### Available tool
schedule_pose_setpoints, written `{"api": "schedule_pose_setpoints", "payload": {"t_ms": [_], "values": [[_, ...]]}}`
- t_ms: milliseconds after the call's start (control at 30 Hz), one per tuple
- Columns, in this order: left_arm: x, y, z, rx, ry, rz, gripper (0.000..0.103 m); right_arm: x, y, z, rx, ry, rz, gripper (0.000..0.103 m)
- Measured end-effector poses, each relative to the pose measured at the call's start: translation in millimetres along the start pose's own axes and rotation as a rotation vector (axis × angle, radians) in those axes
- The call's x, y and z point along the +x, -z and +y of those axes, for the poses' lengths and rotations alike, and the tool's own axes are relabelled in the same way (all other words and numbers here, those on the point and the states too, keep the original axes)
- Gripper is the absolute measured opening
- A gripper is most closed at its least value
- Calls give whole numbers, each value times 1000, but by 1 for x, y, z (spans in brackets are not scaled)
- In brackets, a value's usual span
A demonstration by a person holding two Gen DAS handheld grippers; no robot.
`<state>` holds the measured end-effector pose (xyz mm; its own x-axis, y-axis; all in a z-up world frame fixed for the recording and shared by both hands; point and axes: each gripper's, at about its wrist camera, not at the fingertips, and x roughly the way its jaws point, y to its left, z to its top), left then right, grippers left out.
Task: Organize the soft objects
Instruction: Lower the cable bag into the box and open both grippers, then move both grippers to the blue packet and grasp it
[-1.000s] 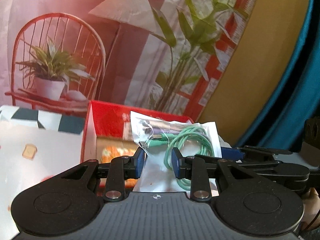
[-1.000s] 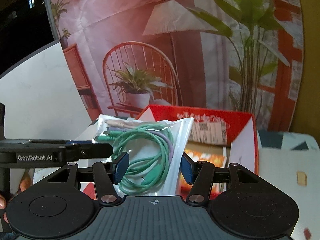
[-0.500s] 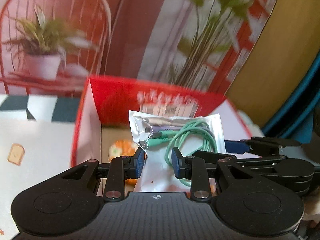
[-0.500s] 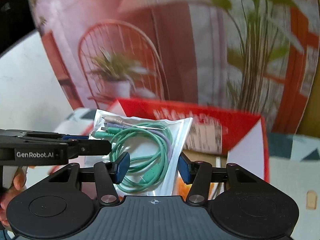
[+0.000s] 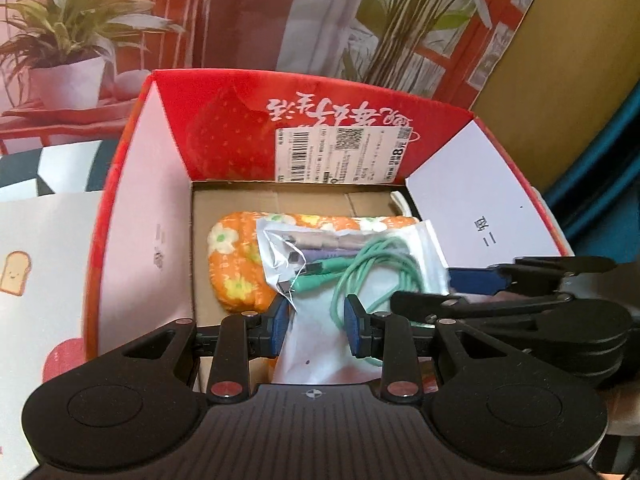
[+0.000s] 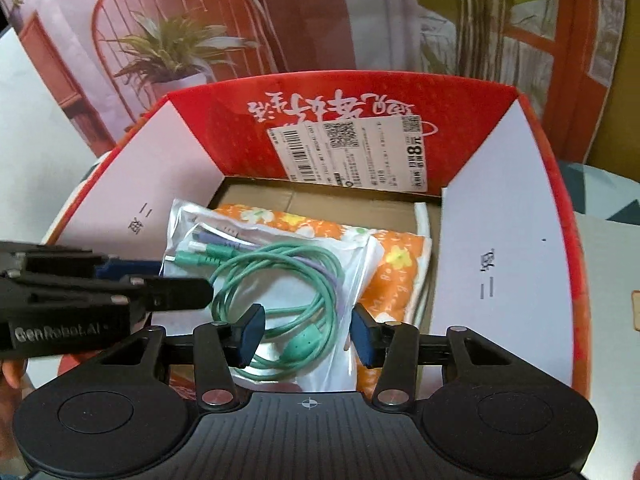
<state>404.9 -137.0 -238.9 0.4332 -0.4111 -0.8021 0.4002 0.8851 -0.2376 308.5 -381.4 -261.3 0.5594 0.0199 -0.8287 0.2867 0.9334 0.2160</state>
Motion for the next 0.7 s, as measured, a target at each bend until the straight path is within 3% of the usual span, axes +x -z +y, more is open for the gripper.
{"api": "schedule_pose_setpoints", "payload": {"t_ms": [100,233,433,700], "values": [[-13,3,1,1,-6,-26,37,-10,2,-1,14,14,-21,46],[-39,5,1,18,1,-84,51,-30,6,3,-2,38,-85,56],[-80,18,-5,57,-4,-165,51,-69,17,18,-31,-2,-192,57],[-115,66,-5,38,4,-226,51,-110,60,44,-113,-55,-281,57]]}}
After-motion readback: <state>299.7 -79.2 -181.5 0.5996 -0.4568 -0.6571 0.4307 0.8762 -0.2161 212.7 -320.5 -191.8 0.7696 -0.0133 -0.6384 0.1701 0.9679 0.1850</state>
